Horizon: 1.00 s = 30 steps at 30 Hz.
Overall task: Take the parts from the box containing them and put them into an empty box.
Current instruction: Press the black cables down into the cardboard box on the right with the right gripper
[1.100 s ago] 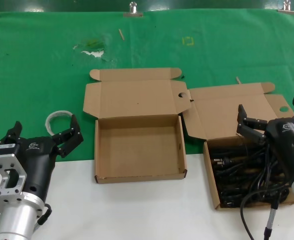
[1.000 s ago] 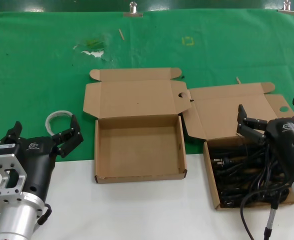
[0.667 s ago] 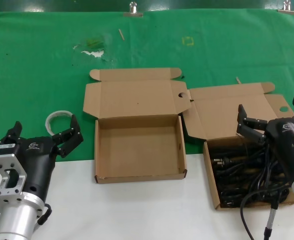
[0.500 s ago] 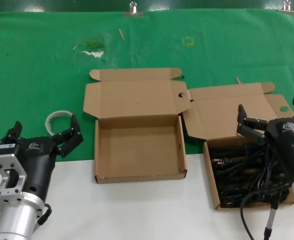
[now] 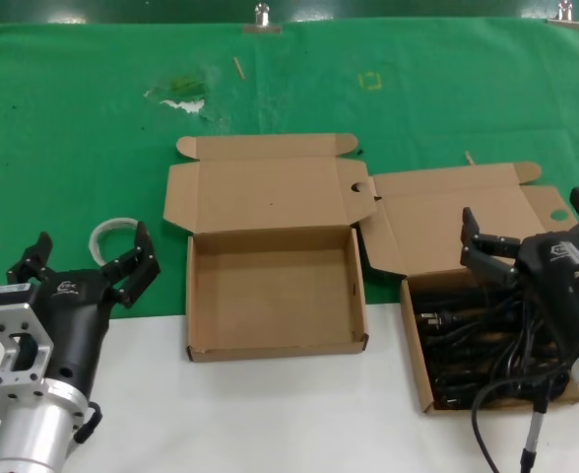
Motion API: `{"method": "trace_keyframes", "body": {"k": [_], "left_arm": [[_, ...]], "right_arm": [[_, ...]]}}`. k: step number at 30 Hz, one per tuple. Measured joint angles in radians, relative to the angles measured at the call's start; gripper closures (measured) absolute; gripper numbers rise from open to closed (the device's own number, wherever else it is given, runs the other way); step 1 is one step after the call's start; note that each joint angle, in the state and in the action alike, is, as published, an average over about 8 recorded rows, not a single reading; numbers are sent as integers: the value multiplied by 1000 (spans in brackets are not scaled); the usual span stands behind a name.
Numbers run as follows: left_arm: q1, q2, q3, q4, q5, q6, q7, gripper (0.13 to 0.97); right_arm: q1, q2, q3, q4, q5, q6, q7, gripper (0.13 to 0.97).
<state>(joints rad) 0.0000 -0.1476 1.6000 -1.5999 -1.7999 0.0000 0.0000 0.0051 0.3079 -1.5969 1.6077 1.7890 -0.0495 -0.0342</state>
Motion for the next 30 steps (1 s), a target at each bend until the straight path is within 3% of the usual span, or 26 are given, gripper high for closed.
{"method": "trace_keyframes", "body": {"k": [6, 15, 23, 27, 30], "left_arm": [[0, 0, 0, 0, 0, 0, 0, 300], [0, 0, 0, 0, 0, 0, 0, 482], [0, 0, 0, 0, 0, 0, 0, 694], [0, 1, 0, 0, 0, 0, 0, 694], [0, 1, 0, 0, 0, 0, 0, 749]], "right_arm": [[5, 28, -24, 3, 2, -3, 12, 129], [43, 106, -17, -59, 10, -91, -13, 129], [119, 190, 38, -164, 51, -295, -150, 129], [181, 268, 33, -214, 72, -438, -210, 129], [232, 333, 11, -243, 89, -542, -252, 129]]}}
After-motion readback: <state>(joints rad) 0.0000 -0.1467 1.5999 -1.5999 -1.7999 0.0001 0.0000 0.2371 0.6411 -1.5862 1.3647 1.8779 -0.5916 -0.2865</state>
